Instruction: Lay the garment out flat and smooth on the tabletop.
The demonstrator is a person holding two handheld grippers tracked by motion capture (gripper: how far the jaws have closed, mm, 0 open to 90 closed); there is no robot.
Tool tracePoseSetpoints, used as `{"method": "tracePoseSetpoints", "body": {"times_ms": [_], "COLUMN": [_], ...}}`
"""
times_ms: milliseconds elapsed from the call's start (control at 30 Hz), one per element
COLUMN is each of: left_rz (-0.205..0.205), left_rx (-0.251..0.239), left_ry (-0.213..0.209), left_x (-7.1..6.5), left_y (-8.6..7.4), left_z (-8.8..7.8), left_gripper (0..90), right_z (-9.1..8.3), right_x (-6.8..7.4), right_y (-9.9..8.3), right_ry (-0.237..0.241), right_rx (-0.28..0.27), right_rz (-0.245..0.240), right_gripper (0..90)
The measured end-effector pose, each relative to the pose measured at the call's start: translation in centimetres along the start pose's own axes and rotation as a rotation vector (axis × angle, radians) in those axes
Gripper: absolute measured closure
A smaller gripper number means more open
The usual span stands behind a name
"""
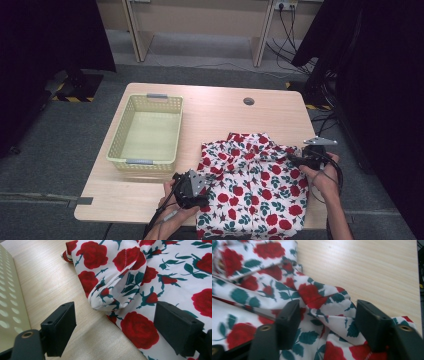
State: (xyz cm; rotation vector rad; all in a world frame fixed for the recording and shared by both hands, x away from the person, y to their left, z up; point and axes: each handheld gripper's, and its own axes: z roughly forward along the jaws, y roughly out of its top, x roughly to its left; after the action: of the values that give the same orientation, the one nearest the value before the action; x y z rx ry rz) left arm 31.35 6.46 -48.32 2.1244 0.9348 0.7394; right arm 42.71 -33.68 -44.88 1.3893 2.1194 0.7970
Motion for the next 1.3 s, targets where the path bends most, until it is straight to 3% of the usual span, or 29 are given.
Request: {"method": "tracePoseSetpoints", "body": {"times_ms": [33, 133, 200, 367, 500, 600, 767, 933, 1133, 1300], "left_rz": [0.000, 0.003, 0.003, 0.007, 0.008, 0.011, 0.005, -0.003, -0.030, -0.047], "left_rx": [0.000, -0.002, -0.003, -0.003, -0.003, -0.002, -0.003, 0.000, 0.013, -0.026], "left_ry": [0.000, 0.003, 0.004, 0.006, 0.007, 0.008, 0.005, 0.000, -0.014, -0.023], "left_x": [0.0, 0.0, 0.0, -0.1, -0.1, -0.1, 0.0, 0.0, 0.4, 0.5], "left_y": [0.0, 0.0, 0.0, 0.0, 0.0, 0.0, 0.0, 0.0, 0.1, 0.4], "left_z": [0.0, 0.0, 0.0, 0.0, 0.0, 0.0, 0.0, 0.0, 0.2, 0.2], "left_gripper": [17.3, 17.3, 17.3, 17.3, 17.3, 17.3, 17.3, 17.0, 14.5, 12.5], "right_z": [0.4, 1.1, 1.3, 1.7, 2.5, 3.2, 2.5, 1.0, -0.4, -1.2], "right_x": [0.0, -0.6, -1.0, -2.6, -3.6, -4.3, -4.5, -4.2, -2.0, 0.6], "right_y": [0.0, 0.6, 1.2, 3.2, 3.9, 3.6, 2.8, 2.8, 2.3, 1.1], "right_ry": [-0.003, -0.020, -0.034, -0.089, -0.114, -0.123, -0.136, -0.113, -0.017, 0.059], "right_rx": [0.004, 0.007, -0.002, -0.029, -0.002, 0.017, -0.040, -0.076, -0.104, -0.111], "right_rz": [-0.020, -0.049, -0.043, -0.017, -0.018, 0.040, 0.106, 0.106, 0.080, 0.036], "right_gripper": [55.5, 72.5, 76.4, 76.3, 71.5, 57.3, 42.5, 36.5, 31.1, 27.3]}}
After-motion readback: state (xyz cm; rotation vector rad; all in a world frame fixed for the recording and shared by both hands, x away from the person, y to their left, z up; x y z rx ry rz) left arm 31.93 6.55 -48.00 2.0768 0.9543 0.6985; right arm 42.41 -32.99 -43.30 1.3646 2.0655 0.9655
